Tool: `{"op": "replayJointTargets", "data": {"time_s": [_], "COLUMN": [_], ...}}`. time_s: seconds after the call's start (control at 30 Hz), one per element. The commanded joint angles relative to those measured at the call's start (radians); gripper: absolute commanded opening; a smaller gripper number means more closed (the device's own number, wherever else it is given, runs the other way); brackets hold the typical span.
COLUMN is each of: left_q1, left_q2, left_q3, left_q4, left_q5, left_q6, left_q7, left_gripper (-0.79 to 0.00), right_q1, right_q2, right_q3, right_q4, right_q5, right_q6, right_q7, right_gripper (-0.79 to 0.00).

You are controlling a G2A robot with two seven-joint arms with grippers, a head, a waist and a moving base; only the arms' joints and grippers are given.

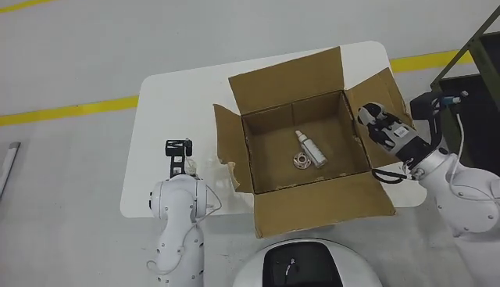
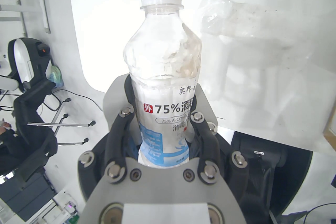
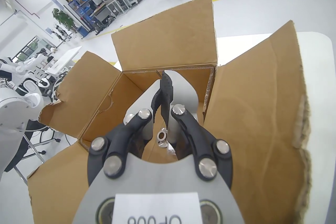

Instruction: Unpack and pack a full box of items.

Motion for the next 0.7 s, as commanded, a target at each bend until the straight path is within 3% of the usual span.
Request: {"op": "replayJointTargets", "data": {"time_s": [0.0, 0.23, 0.6, 0.63, 0.67], "left_q1": [0.007, -0.013, -0.012, -0.013, -0.014], "left_q2": [0.003, 0.010, 0.015, 0.016, 0.016], "left_q3": [-0.022, -0.057, -0.047, -0.048, -0.048], "left_q4": [0.039, 0.118, 0.188, 0.190, 0.192], "left_q5": [-0.012, -0.018, -0.004, -0.005, -0.007], "left_q6": [-0.009, -0.004, -0.010, -0.009, -0.008], "left_q7": [0.016, 0.069, 0.124, 0.124, 0.122], "left_gripper": [-0.785, -0.785, -0.785, -0.736, -0.536], "right_q1": [-0.001, -0.001, 0.000, -0.001, -0.001], "right_q2": [0.000, 0.001, 0.002, 0.002, 0.002], "right_q3": [0.001, 0.003, 0.006, 0.006, 0.007], "right_q4": [0.000, 0.000, -0.009, -0.010, -0.011], "right_q5": [0.001, -0.003, -0.020, -0.020, -0.021], "right_q6": [-0.002, -0.004, 0.003, 0.005, 0.008], "right_q7": [0.002, 0.013, 0.046, 0.047, 0.047], "right_gripper": [-0.785, -0.785, -0.785, -0.785, -0.785]}}
